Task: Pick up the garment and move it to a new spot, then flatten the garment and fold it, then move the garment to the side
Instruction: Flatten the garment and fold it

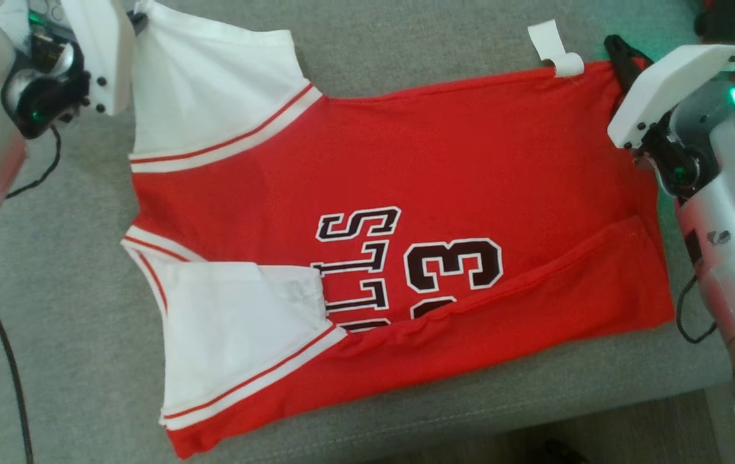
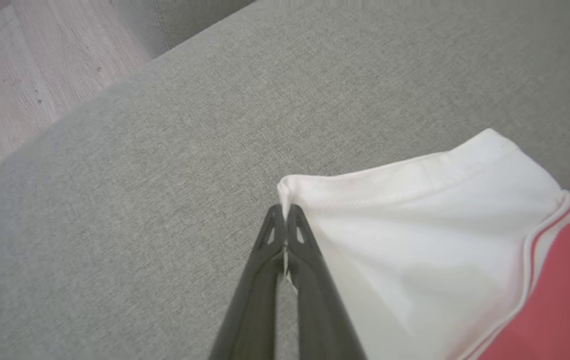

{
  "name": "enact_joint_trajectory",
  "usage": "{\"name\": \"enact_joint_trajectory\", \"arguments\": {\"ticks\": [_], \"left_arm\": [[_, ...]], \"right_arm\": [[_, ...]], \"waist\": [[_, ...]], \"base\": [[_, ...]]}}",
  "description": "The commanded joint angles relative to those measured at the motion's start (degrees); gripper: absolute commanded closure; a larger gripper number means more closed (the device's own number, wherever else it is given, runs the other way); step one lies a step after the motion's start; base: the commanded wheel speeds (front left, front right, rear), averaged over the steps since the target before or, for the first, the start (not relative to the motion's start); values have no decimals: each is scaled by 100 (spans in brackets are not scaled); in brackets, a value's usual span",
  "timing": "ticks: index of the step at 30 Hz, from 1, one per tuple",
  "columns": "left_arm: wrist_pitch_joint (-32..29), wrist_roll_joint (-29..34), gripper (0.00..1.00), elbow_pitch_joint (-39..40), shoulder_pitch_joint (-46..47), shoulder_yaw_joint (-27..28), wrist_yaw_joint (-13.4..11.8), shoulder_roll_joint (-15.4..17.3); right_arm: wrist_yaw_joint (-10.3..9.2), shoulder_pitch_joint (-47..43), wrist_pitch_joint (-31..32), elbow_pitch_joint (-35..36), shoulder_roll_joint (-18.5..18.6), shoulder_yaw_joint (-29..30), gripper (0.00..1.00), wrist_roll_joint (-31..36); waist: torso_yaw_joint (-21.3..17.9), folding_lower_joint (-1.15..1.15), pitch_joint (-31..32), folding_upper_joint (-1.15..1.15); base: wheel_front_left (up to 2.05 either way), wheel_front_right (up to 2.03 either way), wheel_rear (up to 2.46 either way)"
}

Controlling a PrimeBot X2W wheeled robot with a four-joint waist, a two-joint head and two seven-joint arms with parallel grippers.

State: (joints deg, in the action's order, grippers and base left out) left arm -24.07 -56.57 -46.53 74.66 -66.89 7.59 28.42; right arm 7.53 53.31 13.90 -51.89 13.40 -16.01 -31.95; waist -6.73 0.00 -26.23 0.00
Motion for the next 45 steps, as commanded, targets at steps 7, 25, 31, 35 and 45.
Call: {"name": "enact_joint_trajectory", "arguments": {"ticks": [7,25,31,35,45], "left_arm": [[257,-405,100,231,191,-117,-10,198],[-651,-1344,100,1644,-513,-581,-10,996],[-1182,-1653,100,2486,-905,-622,-10,1401],[-1524,-1886,100,3027,-1153,-633,-10,1595],[-1960,-2183,100,3721,-1857,-642,-10,1703]], "right_arm": [[-4,-145,-301,49,92,-230,100,-267],[-4,-658,-288,-384,524,-764,100,-681],[-4,-871,-264,-489,621,-965,100,-844],[-4,-986,-192,-488,725,-1137,100,-936],[-4,-1159,59,-495,926,-1491,100,-1178]], "waist": [[177,0,464,0],[478,0,1336,0],[577,0,1629,0],[617,0,1771,0],[641,0,1895,0]], "base": [[0,0,0],[0,0,0],[0,0,0],[0,0,0],[0,0,0]]}}
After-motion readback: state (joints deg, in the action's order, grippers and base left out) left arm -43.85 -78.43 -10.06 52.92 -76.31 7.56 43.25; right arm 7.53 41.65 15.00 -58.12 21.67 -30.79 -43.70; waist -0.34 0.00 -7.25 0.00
